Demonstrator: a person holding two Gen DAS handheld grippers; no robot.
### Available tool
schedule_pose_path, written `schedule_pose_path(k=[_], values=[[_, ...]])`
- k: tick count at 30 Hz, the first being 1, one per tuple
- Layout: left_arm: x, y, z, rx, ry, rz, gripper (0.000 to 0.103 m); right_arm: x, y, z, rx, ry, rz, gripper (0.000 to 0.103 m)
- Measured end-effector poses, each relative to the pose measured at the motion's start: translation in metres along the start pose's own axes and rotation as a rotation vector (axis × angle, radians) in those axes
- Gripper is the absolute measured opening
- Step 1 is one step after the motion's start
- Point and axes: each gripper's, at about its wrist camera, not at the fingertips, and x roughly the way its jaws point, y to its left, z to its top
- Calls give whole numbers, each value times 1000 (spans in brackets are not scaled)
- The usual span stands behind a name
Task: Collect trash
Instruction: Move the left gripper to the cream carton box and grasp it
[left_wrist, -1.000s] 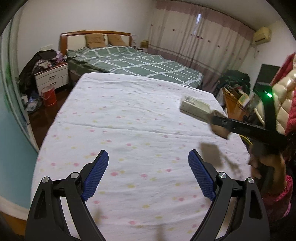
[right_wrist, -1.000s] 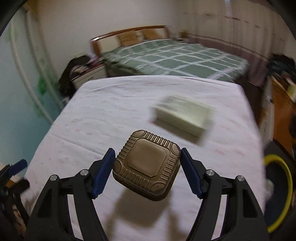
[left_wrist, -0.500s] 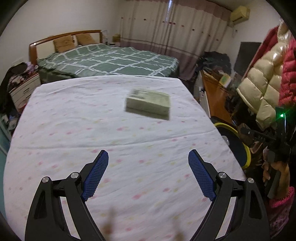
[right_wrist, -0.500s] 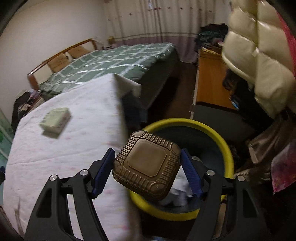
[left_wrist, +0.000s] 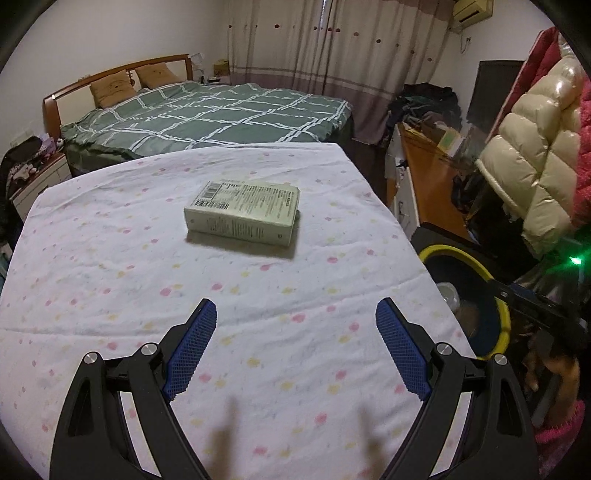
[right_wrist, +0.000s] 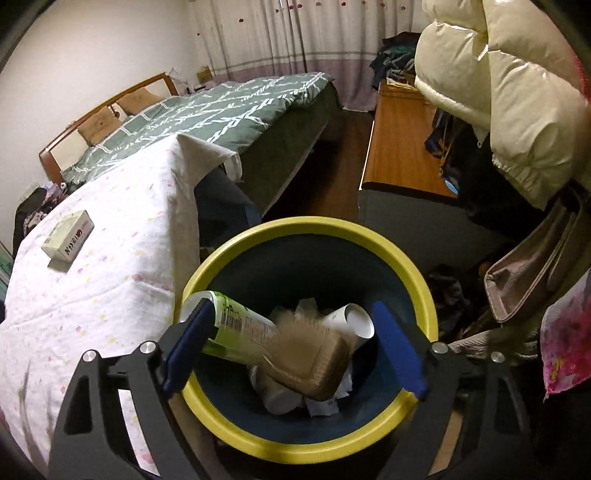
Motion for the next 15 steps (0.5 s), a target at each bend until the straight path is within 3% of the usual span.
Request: schedule_pose_path(k=[15], values=[[107, 11, 54, -74, 120, 162, 86, 9, 4, 7, 1, 7, 101, 83]])
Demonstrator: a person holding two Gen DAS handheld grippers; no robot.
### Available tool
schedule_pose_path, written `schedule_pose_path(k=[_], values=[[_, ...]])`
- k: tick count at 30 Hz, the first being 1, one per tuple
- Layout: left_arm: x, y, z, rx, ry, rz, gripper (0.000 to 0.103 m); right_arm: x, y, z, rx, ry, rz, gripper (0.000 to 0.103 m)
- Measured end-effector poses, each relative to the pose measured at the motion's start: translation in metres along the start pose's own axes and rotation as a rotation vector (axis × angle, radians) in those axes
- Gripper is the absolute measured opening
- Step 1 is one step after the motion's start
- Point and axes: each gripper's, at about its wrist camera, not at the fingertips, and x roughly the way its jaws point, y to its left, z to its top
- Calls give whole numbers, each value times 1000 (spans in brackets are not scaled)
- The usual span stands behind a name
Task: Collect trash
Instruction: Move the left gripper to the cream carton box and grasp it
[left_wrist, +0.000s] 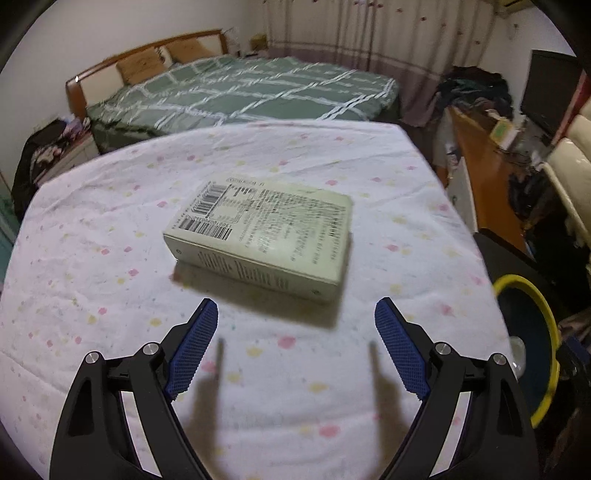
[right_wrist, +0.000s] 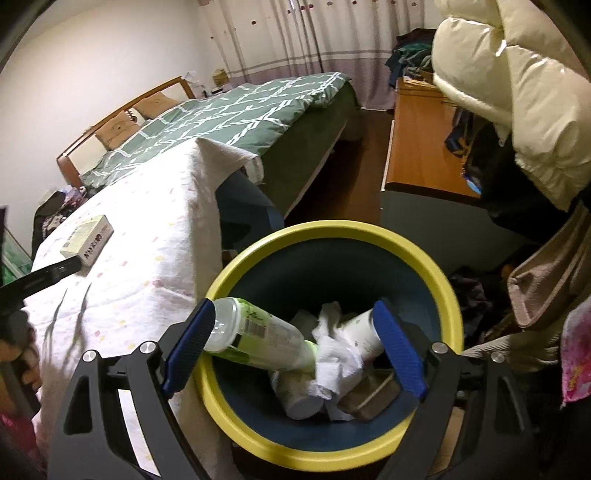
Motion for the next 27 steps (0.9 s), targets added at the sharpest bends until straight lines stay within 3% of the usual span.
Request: schedule_pose_path(k=[13, 17, 21, 24, 27], values=[[15, 43, 6, -66, 24, 60, 85, 6, 12, 8, -9, 0, 63, 83], [6, 90, -6, -100, 36, 122, 85, 6, 17, 7, -9, -1, 77, 83], [2, 150, -10, -209, 33, 211, 85, 5, 26, 9, -22, -3, 91, 83], [-5, 173, -11, -255, 23, 200, 85, 2, 34, 10, -39, -10, 96, 83], [-14, 163, -6, -215, -12, 160, 85, -1, 40, 11, -46, -15, 98, 83]])
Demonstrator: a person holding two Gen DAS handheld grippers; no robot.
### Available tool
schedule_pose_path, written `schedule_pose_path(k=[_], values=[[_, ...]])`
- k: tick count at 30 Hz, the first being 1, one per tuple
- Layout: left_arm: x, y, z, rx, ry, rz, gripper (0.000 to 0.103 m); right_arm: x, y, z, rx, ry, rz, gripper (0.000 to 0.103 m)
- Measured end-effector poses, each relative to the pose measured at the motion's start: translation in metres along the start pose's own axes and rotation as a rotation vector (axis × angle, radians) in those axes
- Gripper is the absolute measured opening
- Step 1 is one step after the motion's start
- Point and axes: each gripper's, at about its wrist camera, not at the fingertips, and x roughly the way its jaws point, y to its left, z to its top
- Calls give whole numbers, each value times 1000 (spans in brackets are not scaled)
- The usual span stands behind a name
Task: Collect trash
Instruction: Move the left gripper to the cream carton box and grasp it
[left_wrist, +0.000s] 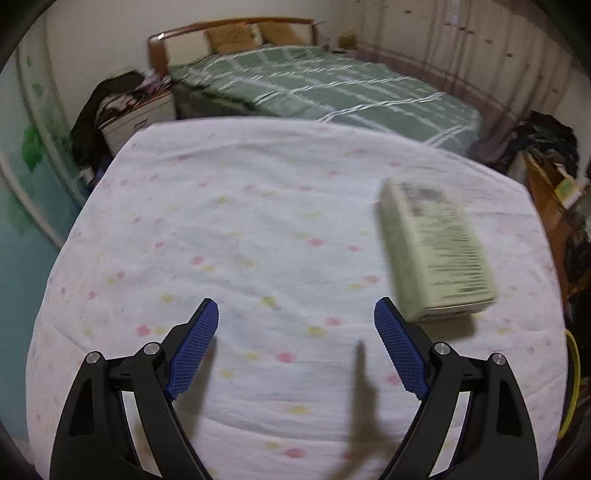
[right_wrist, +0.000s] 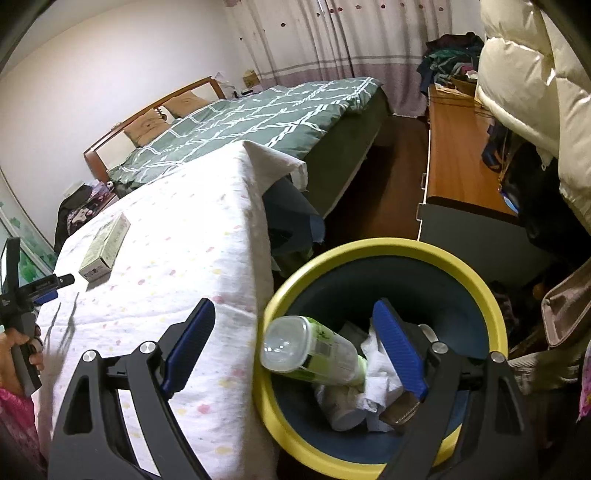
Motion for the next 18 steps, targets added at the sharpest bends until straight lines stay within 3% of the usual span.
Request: schedule_pose_path(k=[7, 11, 15, 18], values=[[2, -64, 13, 77, 6, -102, 86, -1, 4, 2, -10, 4, -6, 83], [-3, -87, 25, 45, -4, -123, 86, 1, -1, 2, -1, 8, -8, 83], [2, -102, 39, -23, 27, -110, 88, 6, -9, 1, 14, 14, 1, 83], [15, -110, 49, -49, 39, -43, 88, 9, -12, 1, 21, 18, 15, 83]])
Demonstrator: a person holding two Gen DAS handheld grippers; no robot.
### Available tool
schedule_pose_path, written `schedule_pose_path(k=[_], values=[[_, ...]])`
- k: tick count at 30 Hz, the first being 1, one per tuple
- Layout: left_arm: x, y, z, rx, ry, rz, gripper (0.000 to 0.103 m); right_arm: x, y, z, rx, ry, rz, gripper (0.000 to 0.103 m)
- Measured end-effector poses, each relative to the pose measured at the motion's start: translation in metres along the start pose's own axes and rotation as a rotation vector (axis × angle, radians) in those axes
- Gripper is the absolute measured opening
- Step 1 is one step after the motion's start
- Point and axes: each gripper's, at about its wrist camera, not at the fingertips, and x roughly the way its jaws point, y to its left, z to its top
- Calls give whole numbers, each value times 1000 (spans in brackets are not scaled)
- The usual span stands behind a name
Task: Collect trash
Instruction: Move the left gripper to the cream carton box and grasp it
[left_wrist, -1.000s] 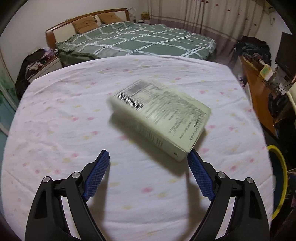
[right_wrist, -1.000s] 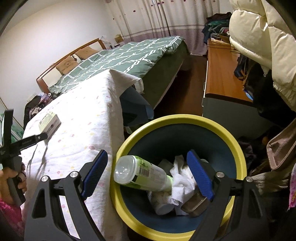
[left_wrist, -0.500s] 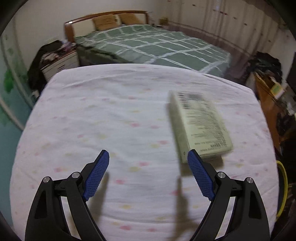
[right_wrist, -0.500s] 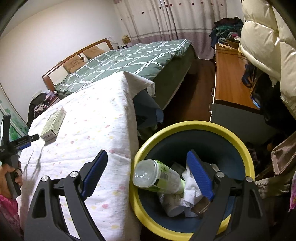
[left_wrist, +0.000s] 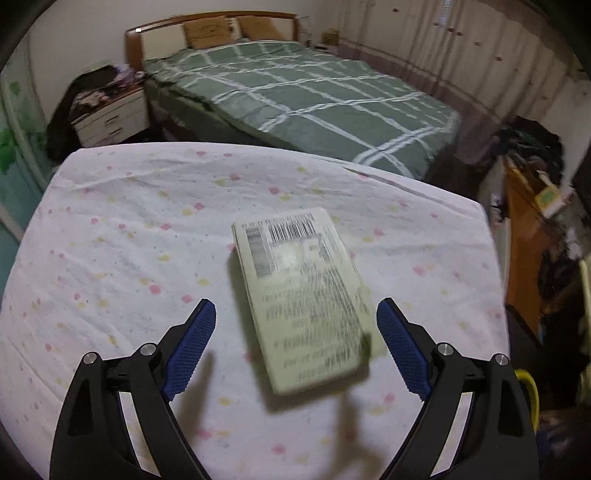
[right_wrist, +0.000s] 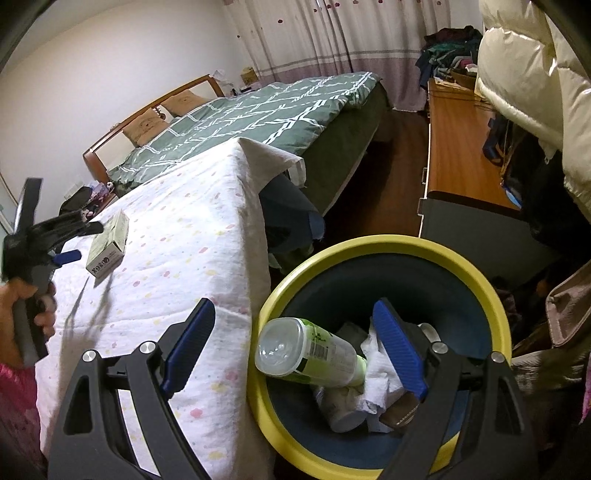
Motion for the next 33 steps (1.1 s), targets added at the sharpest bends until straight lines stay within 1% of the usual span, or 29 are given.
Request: schedule_pose_path(k=[1, 3, 5, 7, 9, 11, 13, 17, 21, 24, 27, 29, 31, 33], values=[[6, -2, 5, -13, 1, 44, 88, 0, -1, 0, 0, 0, 7, 83], [16, 1, 9, -45, 20, 82, 88, 0, -1, 1, -2, -4, 18, 83], [21, 4, 11, -87, 32, 87, 91, -3, -2, 2, -2, -11, 31, 83], [20, 0, 13, -97, 26, 105, 91, -3, -4, 3, 0, -16, 40, 83], [20, -2, 13, -121, 37, 92, 91, -4, -5, 3, 4, -17, 52, 83], [17, -6, 15, -132, 26, 77, 91, -5, -4, 2, -1, -18, 58, 83], [14, -11, 14, -126, 8, 88, 91, -4, -4, 1, -4, -17, 62, 83], [25, -13, 15, -156, 39, 116, 91, -3, -6, -1, 7, -14, 72, 83], [42, -6, 14, -192, 77, 138, 91, -5, -4, -1, 2, -18, 82, 83], [49, -5, 12, -189, 93, 140, 91, -7, -2, 0, -5, -20, 84, 83], [51, -8, 11, -165, 88, 147, 91, -8, -1, 1, -6, -21, 82, 83], [54, -11, 11, -146, 92, 145, 88, -10, -1, 1, -5, -22, 80, 83], [54, -13, 12, -126, 81, 150, 78, -11, -1, 0, -4, -20, 75, 83], [52, -14, 11, -94, 75, 134, 76, -13, -2, 0, -4, -19, 71, 83]])
